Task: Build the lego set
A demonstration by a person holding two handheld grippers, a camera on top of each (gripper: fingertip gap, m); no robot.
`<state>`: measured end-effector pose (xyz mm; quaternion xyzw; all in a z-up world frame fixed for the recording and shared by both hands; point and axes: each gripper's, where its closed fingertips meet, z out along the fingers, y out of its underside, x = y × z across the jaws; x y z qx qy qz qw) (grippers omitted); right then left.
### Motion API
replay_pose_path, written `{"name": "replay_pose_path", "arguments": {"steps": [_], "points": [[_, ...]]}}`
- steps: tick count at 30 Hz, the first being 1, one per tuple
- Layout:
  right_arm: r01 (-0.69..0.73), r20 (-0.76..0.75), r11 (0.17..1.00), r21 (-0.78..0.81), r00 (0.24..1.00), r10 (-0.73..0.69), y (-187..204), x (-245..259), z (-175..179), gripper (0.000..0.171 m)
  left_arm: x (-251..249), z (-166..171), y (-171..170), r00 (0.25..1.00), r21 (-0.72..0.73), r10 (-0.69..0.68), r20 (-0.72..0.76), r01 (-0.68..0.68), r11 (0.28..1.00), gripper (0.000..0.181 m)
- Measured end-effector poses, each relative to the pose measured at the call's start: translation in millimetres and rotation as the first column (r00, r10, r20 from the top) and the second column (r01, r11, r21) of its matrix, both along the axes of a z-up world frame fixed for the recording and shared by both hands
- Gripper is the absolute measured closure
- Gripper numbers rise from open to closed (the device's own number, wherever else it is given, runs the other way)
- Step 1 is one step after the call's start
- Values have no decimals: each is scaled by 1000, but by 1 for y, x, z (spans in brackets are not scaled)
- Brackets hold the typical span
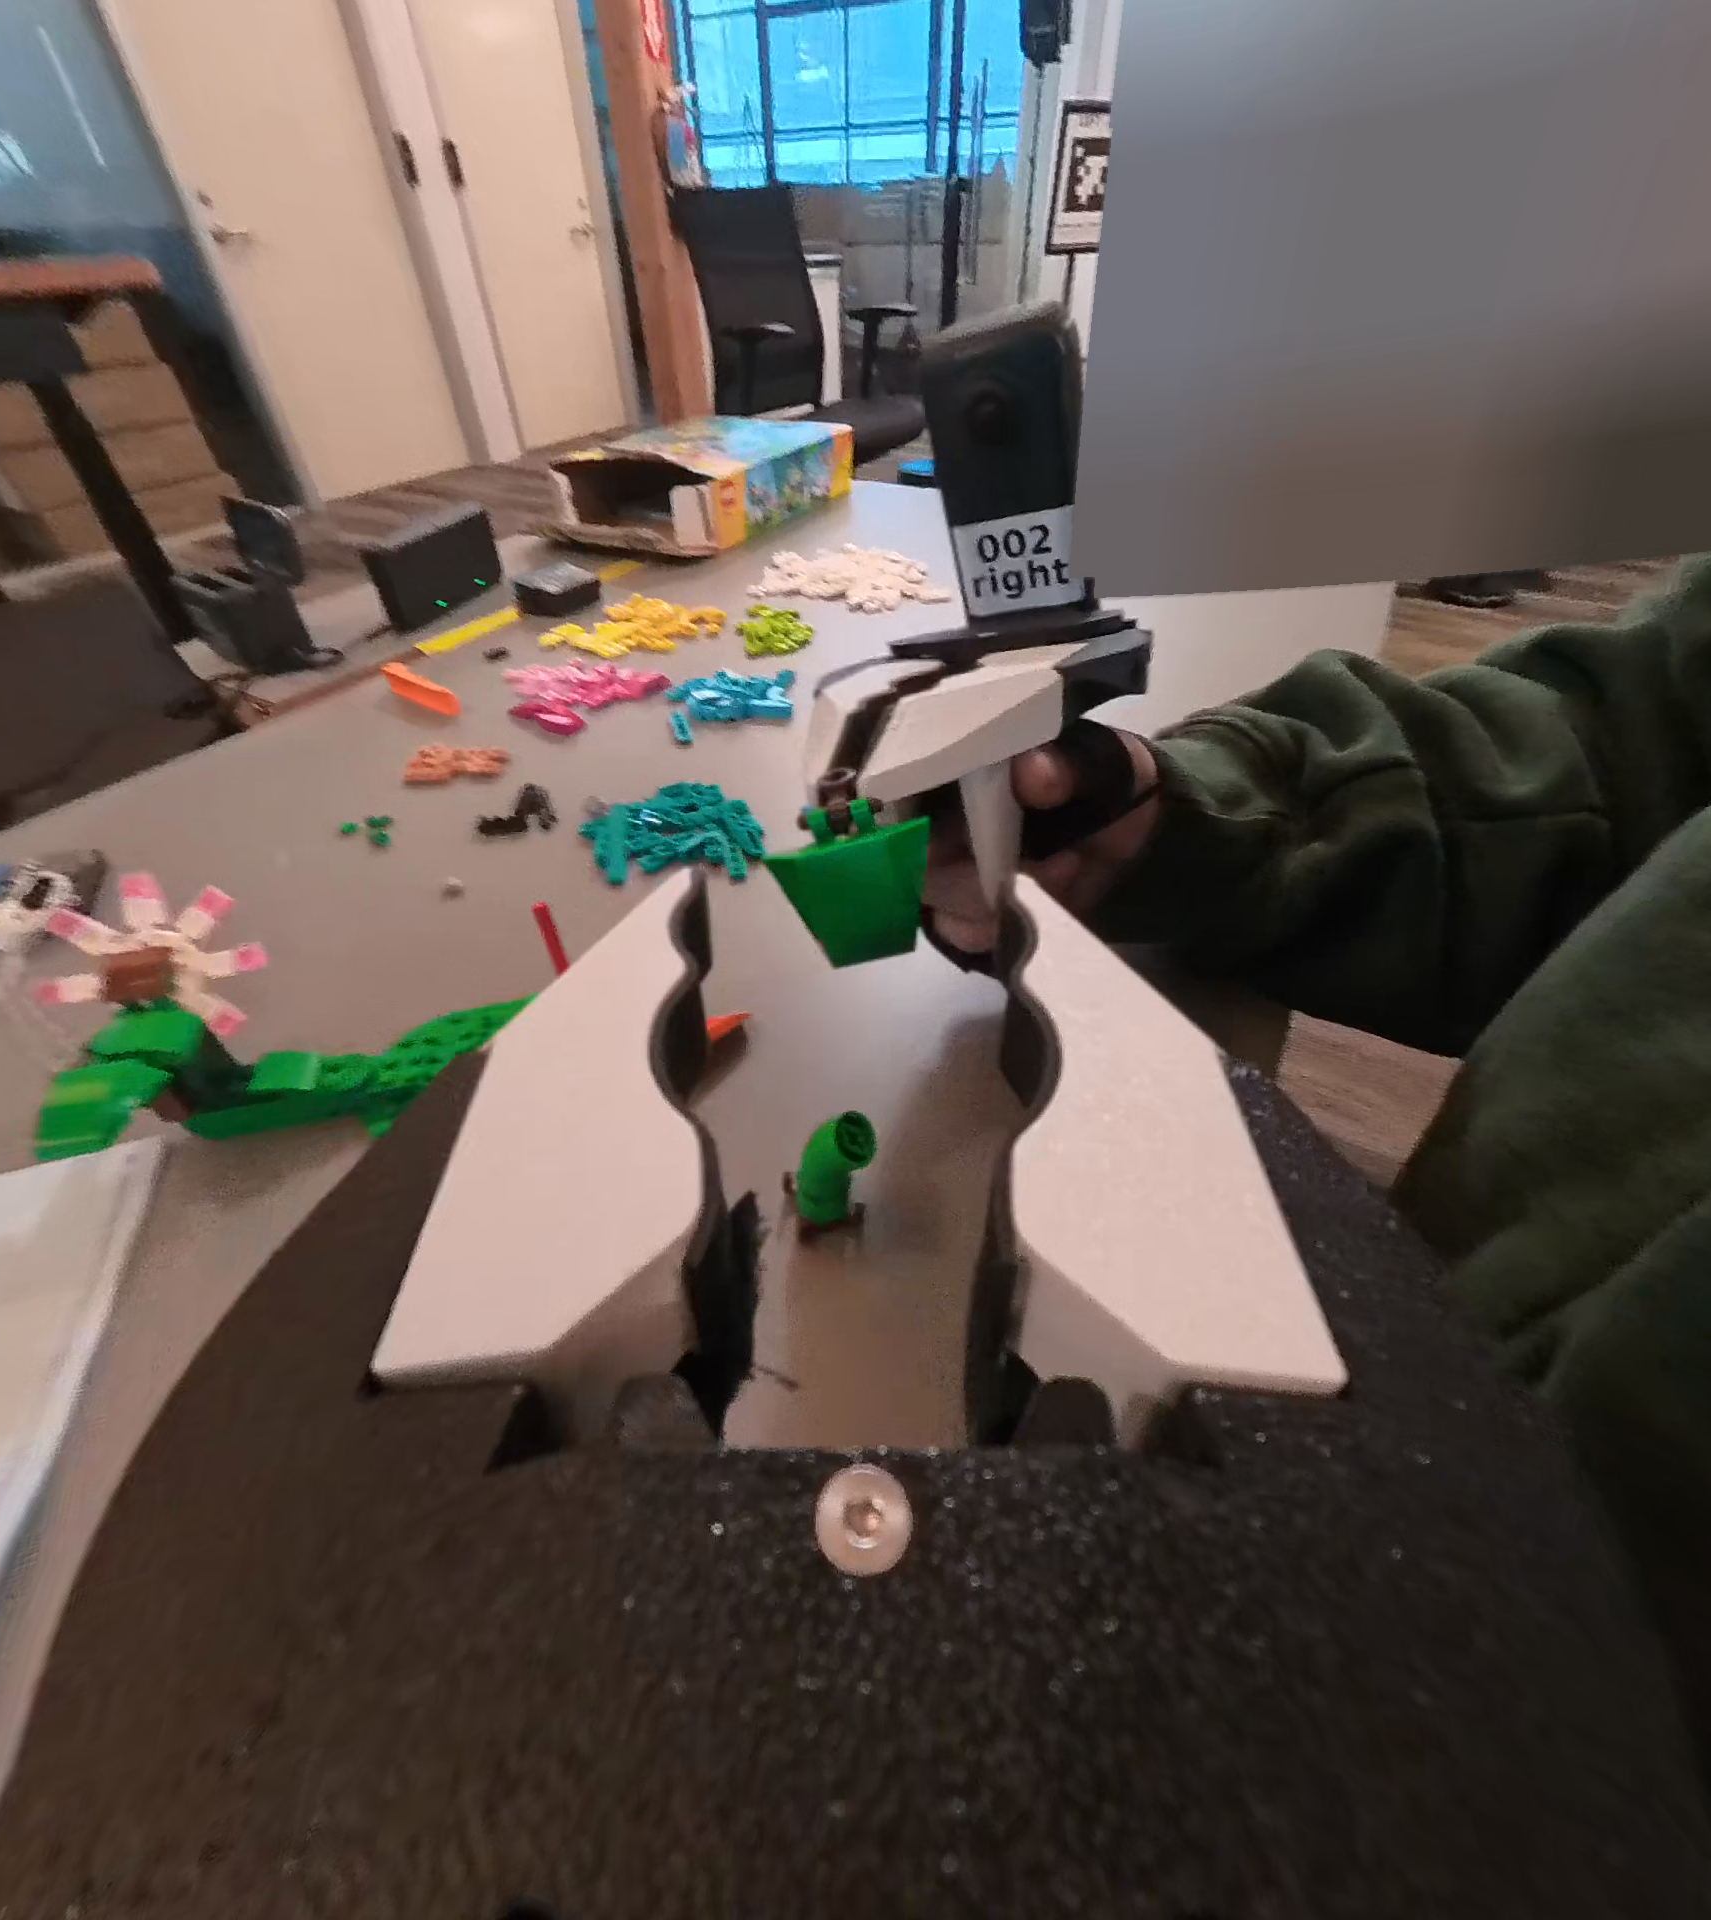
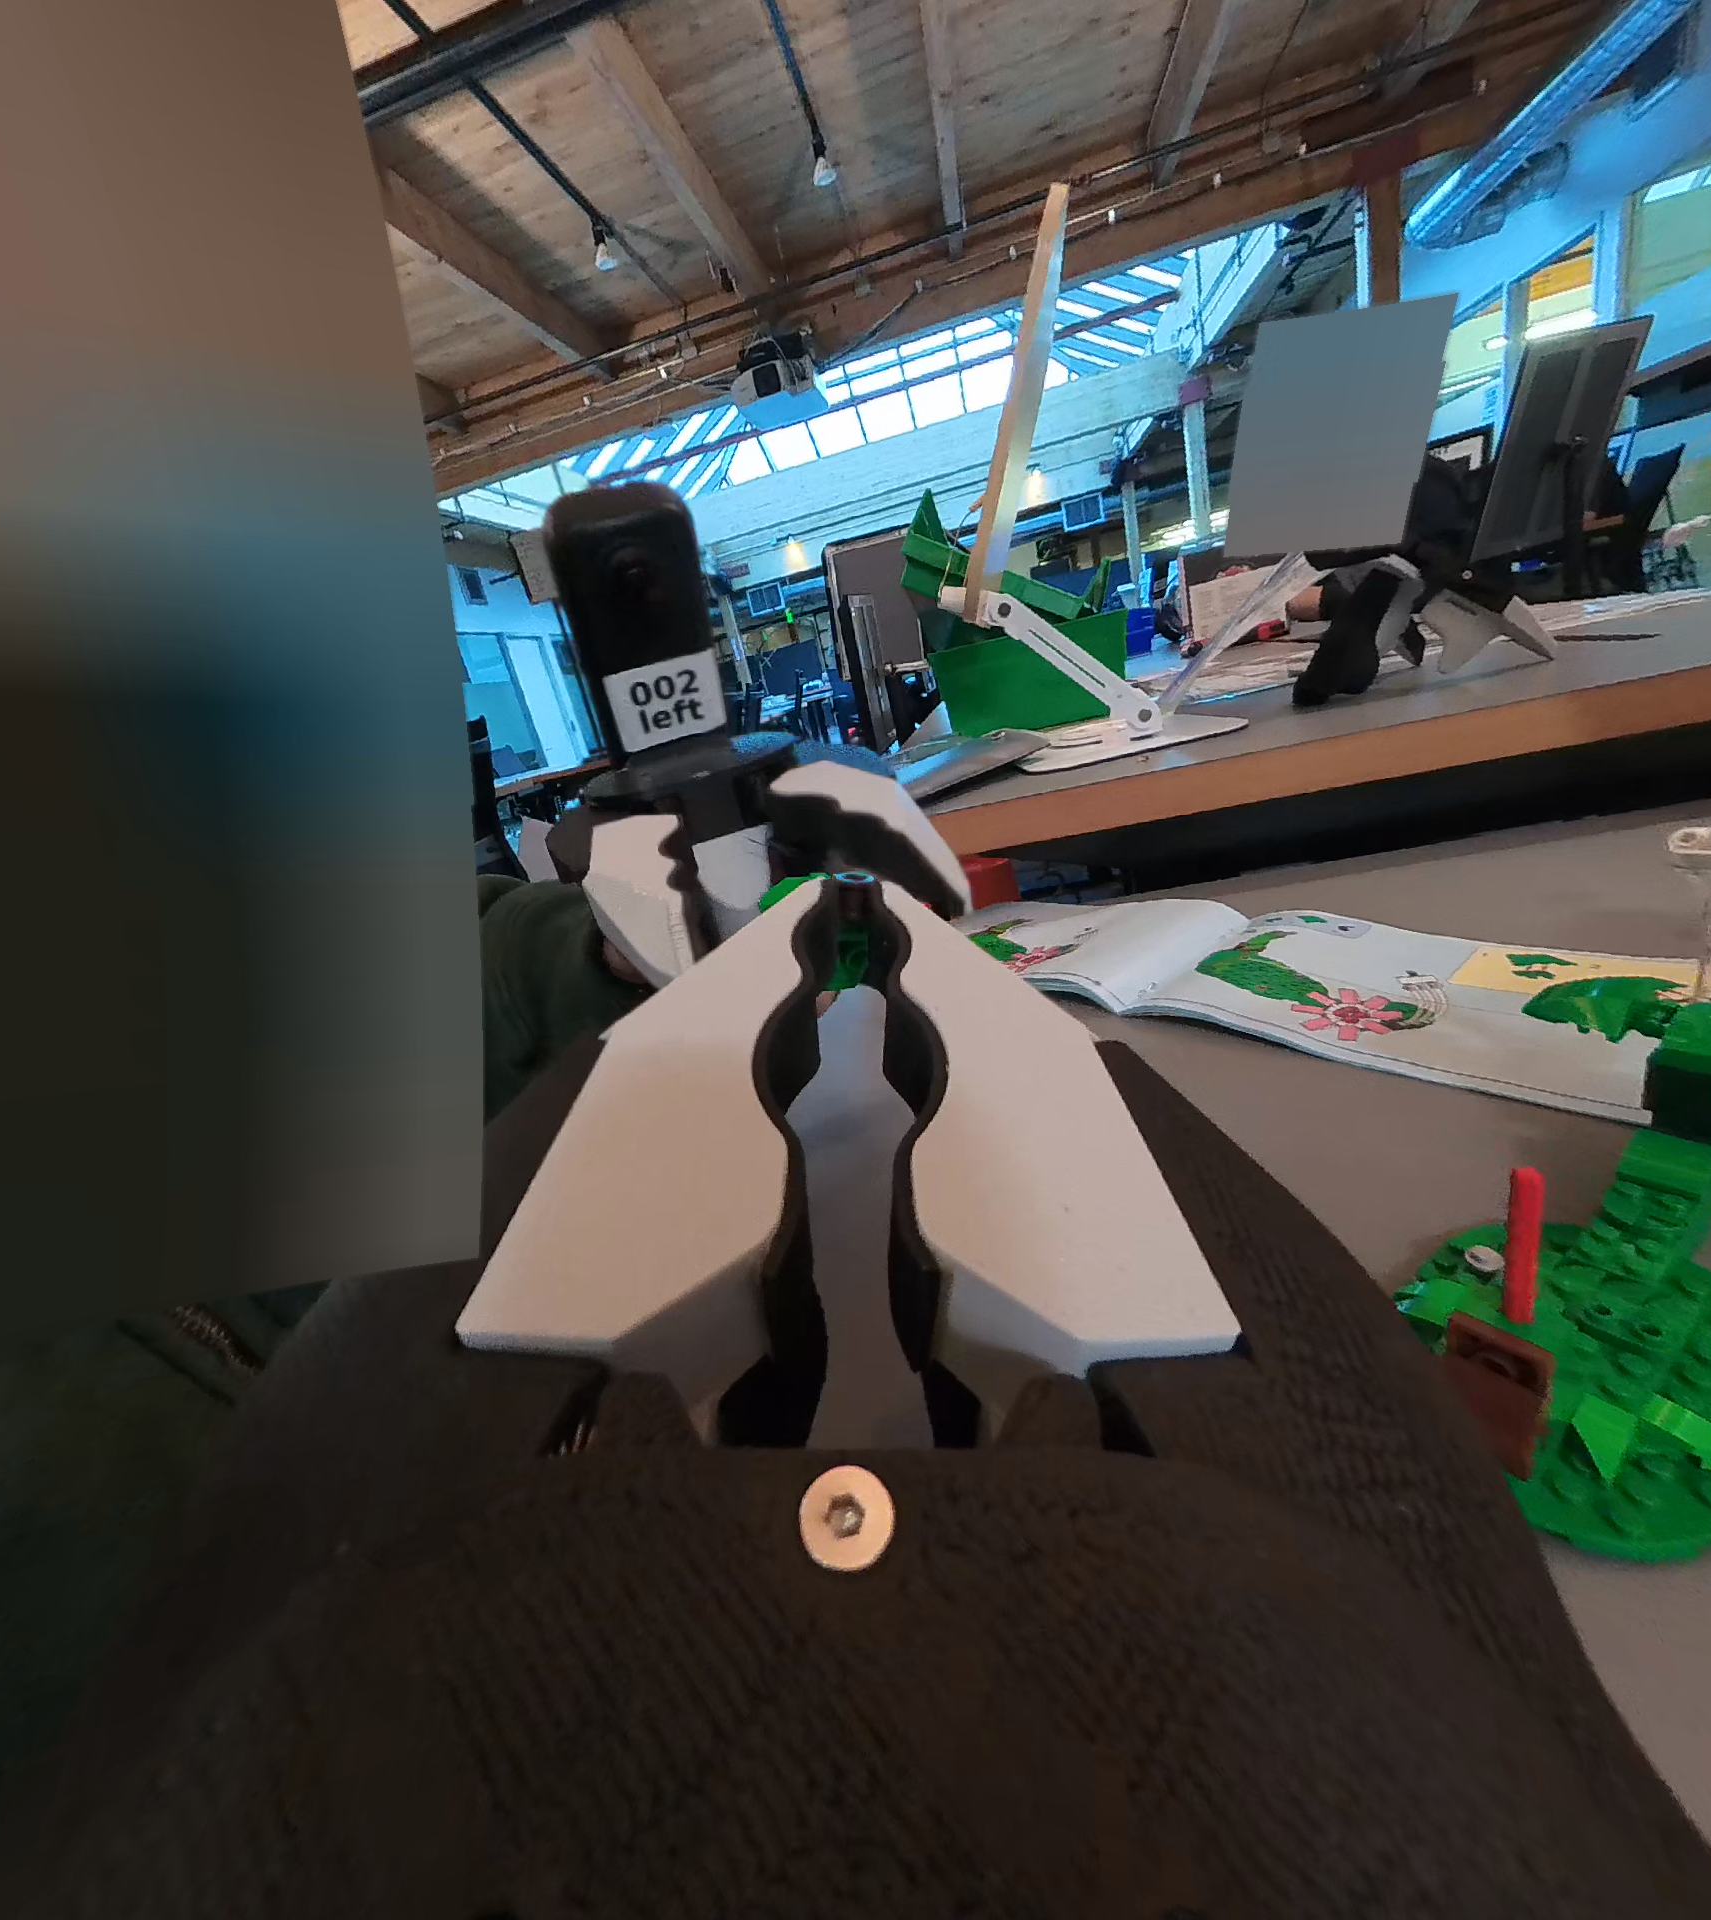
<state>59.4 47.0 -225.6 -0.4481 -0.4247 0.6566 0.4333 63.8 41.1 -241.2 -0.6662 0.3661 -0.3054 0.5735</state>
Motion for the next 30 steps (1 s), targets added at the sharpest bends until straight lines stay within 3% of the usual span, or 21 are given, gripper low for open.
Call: {"name": "replay_pose_path", "arguments": {"steps": [7, 14, 16, 19, 22, 27, 30], "points": [[-17, 16, 999, 40, 1000, 17, -5, -1, -1, 168, 1, -2, -3, 999, -46, -32, 24, 33, 998, 154], [-3, 74, 1000, 30, 997, 1, -1, -6, -10, 167, -5, -10, 0, 1000, -50, -23, -7, 23, 998, 156], [-17, 129, 999, 37, 992, 12, 1, -4, -18, 155, -12, -14, 6, 1000, -52, 10, -26, -11, 999, 157], [-50, 333, 997, 58, 942, 28, 8, 0, -51, 139, -28, -15, 14, 998, -63, 61, -28, -63, 996, 157], [-106, 504, 987, 121, 863, 31, 4, 2, -85, 136, -37, -15, 18, 996, -70, 81, -34, -83, 994, 157], [-146, 629, 943, 300, 773, -81, -3, -6, -115, 134, -34, -26, 15, 993, -86, 51, -103, -60, 995, 157], [-143, 642, 926, 350, 756, -126, -2, -9, -120, 139, -29, -36, 11, 990, -111, 5, -140, -20, 994, 157]]}}
